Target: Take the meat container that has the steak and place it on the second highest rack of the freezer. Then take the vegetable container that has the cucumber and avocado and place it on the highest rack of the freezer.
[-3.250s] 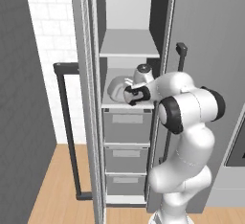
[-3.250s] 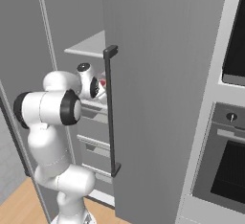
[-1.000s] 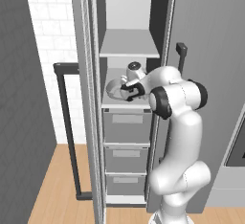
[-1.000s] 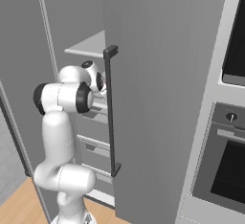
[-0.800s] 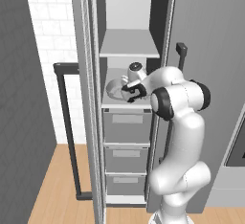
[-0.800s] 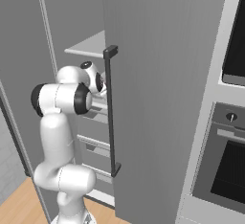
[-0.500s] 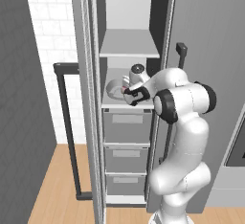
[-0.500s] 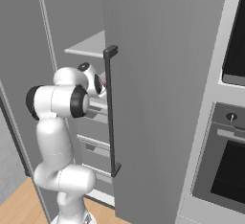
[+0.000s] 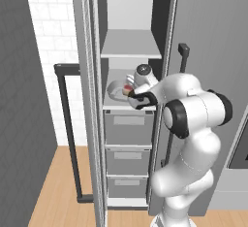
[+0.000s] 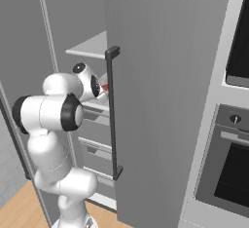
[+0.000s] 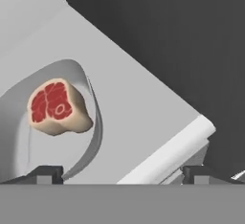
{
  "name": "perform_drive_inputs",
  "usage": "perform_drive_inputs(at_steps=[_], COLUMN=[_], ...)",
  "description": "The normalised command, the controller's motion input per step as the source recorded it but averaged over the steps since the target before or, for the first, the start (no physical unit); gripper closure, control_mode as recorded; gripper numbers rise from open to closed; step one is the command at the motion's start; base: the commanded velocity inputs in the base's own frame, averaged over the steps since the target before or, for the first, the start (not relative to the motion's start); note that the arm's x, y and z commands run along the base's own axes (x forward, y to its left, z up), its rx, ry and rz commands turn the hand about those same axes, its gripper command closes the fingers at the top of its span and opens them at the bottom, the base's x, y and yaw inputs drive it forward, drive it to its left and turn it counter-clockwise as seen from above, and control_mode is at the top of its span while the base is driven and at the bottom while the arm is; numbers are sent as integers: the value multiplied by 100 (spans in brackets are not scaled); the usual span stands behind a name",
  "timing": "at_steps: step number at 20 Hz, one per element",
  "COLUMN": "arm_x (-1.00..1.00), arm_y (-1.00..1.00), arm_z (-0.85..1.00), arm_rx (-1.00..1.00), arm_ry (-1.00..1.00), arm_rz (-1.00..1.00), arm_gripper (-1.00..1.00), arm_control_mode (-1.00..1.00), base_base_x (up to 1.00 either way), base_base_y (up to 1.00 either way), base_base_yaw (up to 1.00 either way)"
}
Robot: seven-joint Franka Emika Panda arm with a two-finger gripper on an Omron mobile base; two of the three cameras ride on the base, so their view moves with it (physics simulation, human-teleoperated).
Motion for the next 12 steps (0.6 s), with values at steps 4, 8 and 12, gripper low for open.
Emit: perform_drive_inputs(at_steps=[4, 8, 12], arm_x=[-58, -56, -60], arm_y=[-6, -8, -7], arm_z=[43, 68, 86], arm_rx=[0, 0, 0], arm_ry=[-3, 0, 0], arm_rz=[2, 3, 2], arm_gripper=[-100, -100, -100], arm_control_mode=[-100, -100, -100], base_base_x=[0, 0, 0], base_base_y=[0, 0, 0], base_base_yaw=[0, 0, 0])
